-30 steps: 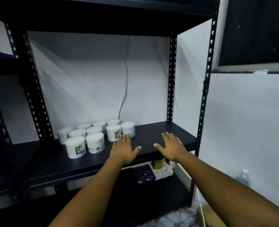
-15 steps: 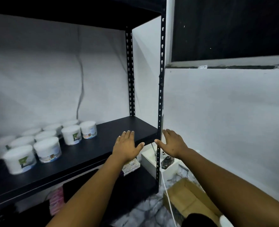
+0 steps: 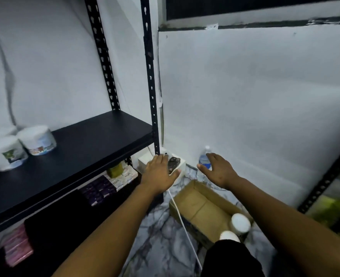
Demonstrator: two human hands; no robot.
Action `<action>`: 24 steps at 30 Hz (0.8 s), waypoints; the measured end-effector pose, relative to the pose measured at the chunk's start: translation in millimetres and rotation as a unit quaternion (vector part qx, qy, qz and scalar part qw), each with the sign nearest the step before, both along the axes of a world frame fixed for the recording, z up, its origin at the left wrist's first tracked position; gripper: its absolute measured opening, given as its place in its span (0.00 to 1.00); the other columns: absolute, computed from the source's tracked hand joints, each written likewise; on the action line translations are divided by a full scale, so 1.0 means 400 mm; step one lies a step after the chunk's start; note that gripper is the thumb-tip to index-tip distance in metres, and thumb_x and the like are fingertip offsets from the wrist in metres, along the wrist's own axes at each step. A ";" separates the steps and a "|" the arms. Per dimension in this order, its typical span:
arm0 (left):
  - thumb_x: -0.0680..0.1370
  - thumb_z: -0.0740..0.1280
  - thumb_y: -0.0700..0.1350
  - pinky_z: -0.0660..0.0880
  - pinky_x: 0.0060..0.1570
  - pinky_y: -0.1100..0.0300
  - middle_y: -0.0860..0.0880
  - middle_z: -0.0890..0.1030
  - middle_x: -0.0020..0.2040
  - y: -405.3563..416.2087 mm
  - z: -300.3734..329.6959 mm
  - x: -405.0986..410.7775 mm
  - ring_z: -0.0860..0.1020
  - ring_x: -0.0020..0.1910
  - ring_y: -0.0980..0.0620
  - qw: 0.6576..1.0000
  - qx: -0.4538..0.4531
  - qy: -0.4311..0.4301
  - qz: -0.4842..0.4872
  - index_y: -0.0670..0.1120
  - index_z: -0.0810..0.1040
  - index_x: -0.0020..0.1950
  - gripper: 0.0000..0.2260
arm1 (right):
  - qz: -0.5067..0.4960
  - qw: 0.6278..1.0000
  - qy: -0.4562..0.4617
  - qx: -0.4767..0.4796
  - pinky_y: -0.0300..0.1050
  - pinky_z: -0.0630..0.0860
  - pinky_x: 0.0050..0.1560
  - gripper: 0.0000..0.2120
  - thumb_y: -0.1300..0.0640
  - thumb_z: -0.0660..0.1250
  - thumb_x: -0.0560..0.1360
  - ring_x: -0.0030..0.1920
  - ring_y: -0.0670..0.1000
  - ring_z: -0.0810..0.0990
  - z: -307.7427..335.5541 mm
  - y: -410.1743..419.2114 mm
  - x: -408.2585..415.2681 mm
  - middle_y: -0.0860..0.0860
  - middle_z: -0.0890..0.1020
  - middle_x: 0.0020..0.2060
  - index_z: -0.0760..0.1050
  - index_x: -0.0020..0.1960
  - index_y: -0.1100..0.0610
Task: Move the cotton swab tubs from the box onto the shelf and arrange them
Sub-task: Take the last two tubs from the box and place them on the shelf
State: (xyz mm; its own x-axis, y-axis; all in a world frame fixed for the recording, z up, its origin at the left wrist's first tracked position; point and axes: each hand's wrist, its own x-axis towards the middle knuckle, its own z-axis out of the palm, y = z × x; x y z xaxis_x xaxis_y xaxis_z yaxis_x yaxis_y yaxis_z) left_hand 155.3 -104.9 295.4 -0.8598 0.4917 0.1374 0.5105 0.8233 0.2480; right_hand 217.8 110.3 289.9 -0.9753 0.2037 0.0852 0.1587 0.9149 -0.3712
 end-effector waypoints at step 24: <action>0.77 0.55 0.65 0.50 0.74 0.50 0.45 0.55 0.78 0.457 -0.591 -0.004 0.52 0.77 0.47 0.970 -0.060 -0.201 -0.119 0.45 0.52 0.77 0.35 | -0.177 0.971 -0.137 -0.082 0.53 0.61 0.71 0.36 0.34 0.55 0.76 0.73 0.58 0.62 -0.619 0.385 0.052 0.59 0.65 0.72 0.61 0.73 0.60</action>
